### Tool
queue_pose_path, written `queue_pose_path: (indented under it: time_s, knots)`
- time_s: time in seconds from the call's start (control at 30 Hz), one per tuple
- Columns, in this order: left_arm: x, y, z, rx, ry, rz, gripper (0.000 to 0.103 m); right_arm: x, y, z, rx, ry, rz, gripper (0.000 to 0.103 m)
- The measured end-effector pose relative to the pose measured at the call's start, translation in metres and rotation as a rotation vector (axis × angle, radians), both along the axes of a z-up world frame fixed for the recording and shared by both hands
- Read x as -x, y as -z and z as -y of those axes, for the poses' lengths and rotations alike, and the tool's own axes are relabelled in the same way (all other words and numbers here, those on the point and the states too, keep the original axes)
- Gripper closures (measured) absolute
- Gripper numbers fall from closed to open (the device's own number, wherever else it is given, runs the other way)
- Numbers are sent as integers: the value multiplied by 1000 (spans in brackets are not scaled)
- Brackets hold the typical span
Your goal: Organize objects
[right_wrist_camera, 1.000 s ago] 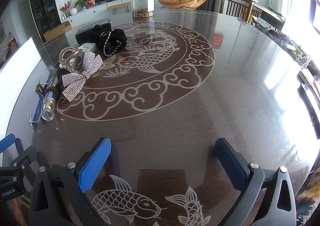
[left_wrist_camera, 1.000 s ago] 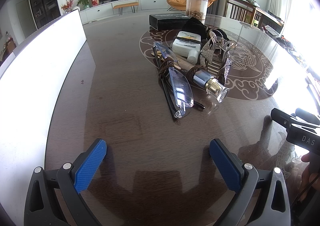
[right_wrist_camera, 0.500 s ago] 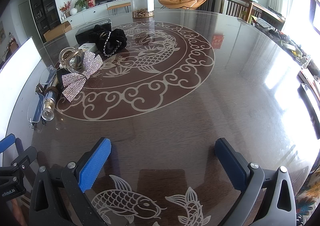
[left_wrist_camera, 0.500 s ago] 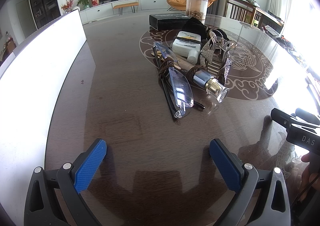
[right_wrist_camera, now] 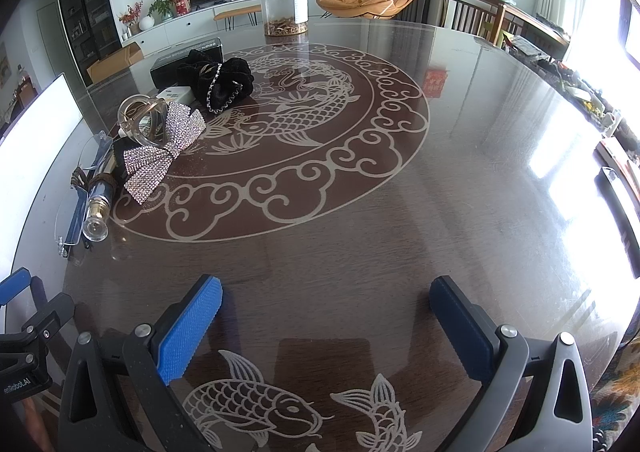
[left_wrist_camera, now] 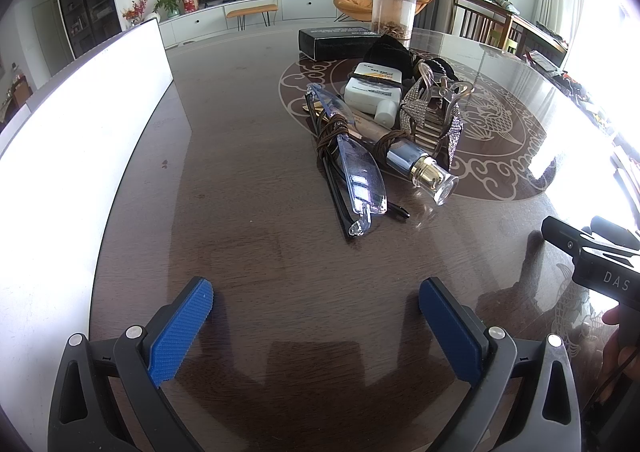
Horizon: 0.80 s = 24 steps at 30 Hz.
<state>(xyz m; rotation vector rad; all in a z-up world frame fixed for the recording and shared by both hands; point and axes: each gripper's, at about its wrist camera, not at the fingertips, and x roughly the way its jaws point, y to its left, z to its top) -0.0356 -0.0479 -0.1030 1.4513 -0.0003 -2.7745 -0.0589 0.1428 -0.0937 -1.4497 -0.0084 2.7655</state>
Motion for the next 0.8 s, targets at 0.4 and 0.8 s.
queue_pose_path:
  time_s: [0.4, 0.8]
  knots:
    - [0, 0, 0, -3, 2, 3, 0, 0, 0, 0, 0, 7, -1, 0]
    - [64, -22, 17, -107, -108, -26, 0, 1, 0, 0, -1, 9, -2, 0]
